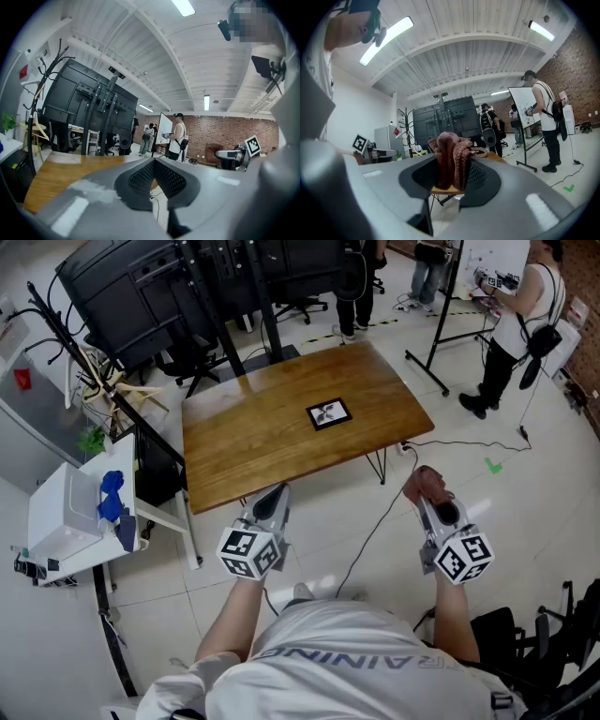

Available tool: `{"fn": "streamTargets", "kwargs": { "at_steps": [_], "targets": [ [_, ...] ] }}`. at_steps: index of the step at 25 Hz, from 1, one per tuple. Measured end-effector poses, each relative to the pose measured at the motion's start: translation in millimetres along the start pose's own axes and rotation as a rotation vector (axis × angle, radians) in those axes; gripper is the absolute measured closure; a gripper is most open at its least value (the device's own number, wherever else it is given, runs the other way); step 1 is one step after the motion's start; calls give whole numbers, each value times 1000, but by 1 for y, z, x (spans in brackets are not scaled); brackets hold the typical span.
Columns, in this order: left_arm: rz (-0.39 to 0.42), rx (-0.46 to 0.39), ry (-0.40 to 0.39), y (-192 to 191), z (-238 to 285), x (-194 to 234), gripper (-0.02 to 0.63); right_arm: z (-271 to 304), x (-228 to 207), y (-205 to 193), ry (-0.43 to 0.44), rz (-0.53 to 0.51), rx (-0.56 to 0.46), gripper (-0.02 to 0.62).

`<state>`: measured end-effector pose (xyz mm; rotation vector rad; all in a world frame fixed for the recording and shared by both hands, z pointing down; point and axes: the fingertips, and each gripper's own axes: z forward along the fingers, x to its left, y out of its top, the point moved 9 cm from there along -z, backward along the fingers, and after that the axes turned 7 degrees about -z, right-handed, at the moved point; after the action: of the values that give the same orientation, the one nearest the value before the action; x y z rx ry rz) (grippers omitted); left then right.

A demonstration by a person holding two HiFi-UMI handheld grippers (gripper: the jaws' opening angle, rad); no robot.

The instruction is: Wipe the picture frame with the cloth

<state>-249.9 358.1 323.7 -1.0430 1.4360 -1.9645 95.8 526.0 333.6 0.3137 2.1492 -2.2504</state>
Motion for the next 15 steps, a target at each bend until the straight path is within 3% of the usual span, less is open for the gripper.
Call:
{"fn": "streamTargets", "kwargs": {
  "at_steps": [7, 15],
  "targets": [
    [-37, -17, 52, -18, 30, -37, 601, -18, -60, -5, 19, 26, 31, 471],
    [-55, -43, 75, -17, 65, -9, 601, 25, -75, -4, 52, 4, 45, 471]
  ]
}}
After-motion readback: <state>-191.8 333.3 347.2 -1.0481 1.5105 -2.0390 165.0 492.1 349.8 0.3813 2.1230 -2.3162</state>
